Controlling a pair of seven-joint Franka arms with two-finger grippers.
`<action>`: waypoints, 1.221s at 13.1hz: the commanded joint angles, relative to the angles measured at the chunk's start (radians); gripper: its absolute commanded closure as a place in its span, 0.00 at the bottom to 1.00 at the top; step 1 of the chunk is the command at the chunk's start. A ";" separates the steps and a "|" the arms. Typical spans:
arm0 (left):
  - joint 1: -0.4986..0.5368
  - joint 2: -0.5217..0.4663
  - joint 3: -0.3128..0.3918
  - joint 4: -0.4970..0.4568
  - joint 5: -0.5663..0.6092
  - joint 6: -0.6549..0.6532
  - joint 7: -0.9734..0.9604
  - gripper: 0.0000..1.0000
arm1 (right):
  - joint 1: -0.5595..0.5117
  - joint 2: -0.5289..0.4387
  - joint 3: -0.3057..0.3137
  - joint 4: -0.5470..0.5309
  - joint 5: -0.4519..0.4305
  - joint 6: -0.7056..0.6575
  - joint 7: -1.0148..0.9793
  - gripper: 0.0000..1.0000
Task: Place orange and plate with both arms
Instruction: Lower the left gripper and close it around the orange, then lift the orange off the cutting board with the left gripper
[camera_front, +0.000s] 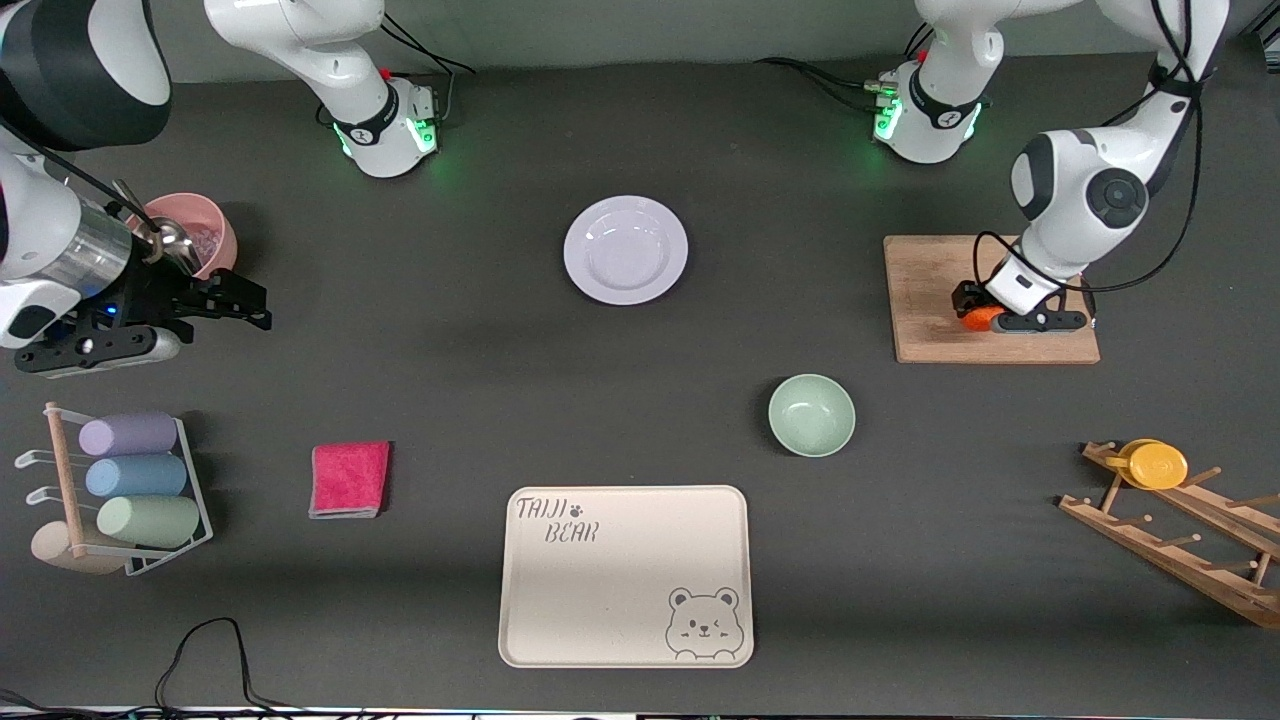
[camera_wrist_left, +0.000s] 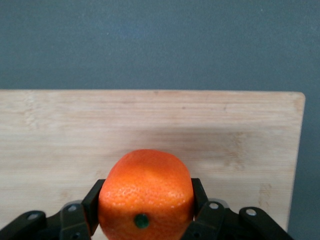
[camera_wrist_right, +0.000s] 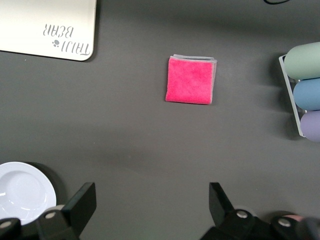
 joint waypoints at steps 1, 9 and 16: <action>-0.019 -0.109 -0.018 0.175 -0.019 -0.352 -0.044 1.00 | 0.021 0.027 -0.002 0.059 -0.010 -0.014 0.020 0.00; -0.134 -0.155 -0.060 0.717 -0.106 -1.010 -0.147 1.00 | 0.019 0.118 -0.005 0.105 -0.073 0.033 0.018 0.00; -0.174 -0.255 -0.213 0.719 -0.198 -1.038 -0.413 1.00 | 0.002 0.142 -0.010 0.156 -0.061 0.033 0.008 0.00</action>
